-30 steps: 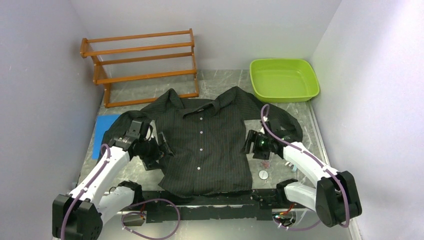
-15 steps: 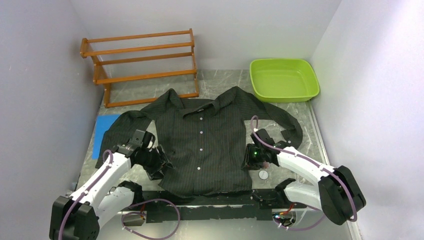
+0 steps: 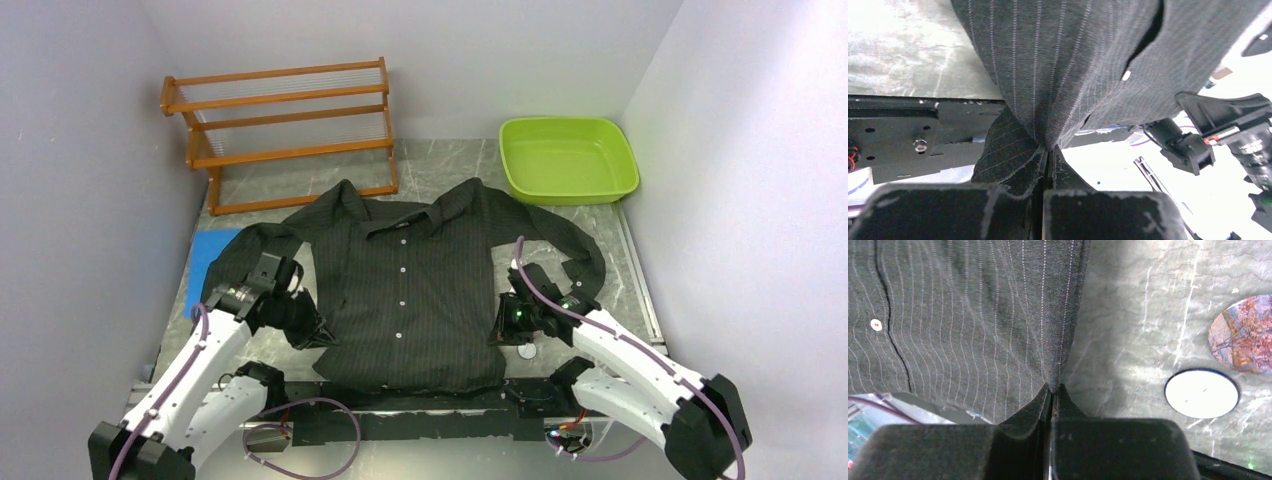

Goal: Pin the brooch onto the clothing
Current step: Flatten out the clothes at the center of the board.

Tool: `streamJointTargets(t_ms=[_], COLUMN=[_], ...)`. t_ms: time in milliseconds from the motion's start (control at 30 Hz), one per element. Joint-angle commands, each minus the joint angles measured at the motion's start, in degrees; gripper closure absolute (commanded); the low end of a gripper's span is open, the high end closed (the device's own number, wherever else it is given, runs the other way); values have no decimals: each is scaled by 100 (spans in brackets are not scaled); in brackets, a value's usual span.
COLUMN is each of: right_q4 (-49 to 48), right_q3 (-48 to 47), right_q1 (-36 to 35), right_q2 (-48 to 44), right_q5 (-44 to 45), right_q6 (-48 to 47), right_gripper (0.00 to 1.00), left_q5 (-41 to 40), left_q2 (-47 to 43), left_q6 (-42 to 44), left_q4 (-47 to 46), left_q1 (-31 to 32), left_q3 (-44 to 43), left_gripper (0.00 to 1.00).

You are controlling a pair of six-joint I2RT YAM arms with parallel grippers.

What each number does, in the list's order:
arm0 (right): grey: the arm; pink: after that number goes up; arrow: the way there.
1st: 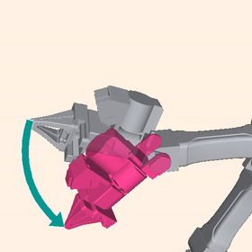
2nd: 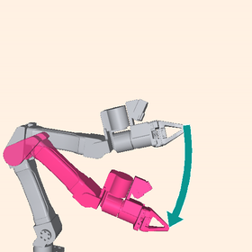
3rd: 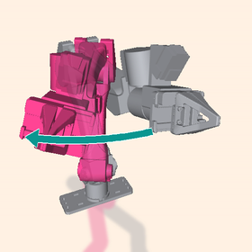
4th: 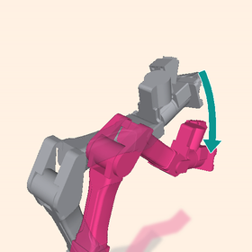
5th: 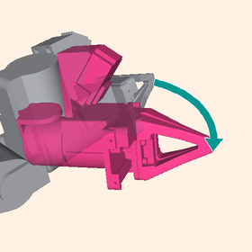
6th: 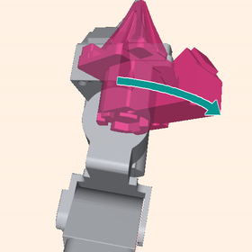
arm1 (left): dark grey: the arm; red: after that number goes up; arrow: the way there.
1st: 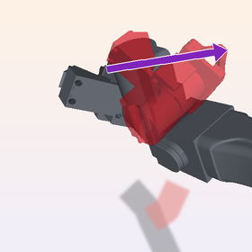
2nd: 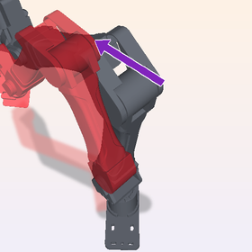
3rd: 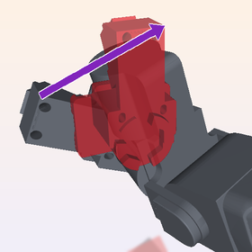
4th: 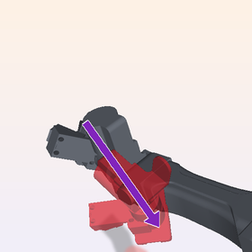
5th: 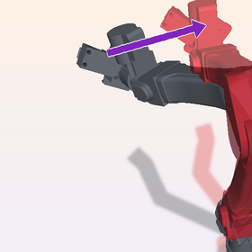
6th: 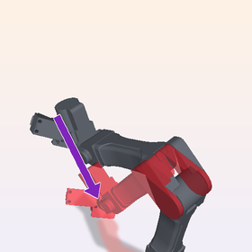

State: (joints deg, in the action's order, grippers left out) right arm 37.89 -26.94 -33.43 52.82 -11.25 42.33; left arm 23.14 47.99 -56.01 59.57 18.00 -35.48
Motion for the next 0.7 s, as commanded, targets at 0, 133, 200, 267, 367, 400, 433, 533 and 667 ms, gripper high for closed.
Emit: streamJointTargets(t_ms=[0,133,200,267,367,400,433,533,667], right_q4=[811,1138,1260,1351,1561,1630,1683,1772,1431], right_q3=[-380,-259,-191,-141,-155,-162,-162,-205,-372], right_q1=[-32,-34,-39,-38,-38,-39,-35,-33,-33], right_q2=[-592,-895,-1016,-1155,-1333,-1404,-1481,-1637,-1553], right_q5=[-131,-286,-393,-520,-601,-598,-611,-584,-659], right_q6=[155,218,227,248,227,217,185,45,-93], right_gripper=[100,100,100,100,100,100,100,93,56], left_q5=[-145,-91,-14,45,61,-10,-116,-224,-604], left_q2=[-245,-394,-501,-574,-707,-764,-826,-863,-627], left_q6=[275,353,348,355,333,317,306,458,730], left_q4=[937,1526,1688,1894,2159,2274,2399,2561,2646], left_q1=[26,30,29,28,28,28,28,28,33], left_q3=[-851,-999,-981,-947,-935,-988,-1059,-1274,-1794], left_gripper=[97,98,97,97,97,97,97,88,16])
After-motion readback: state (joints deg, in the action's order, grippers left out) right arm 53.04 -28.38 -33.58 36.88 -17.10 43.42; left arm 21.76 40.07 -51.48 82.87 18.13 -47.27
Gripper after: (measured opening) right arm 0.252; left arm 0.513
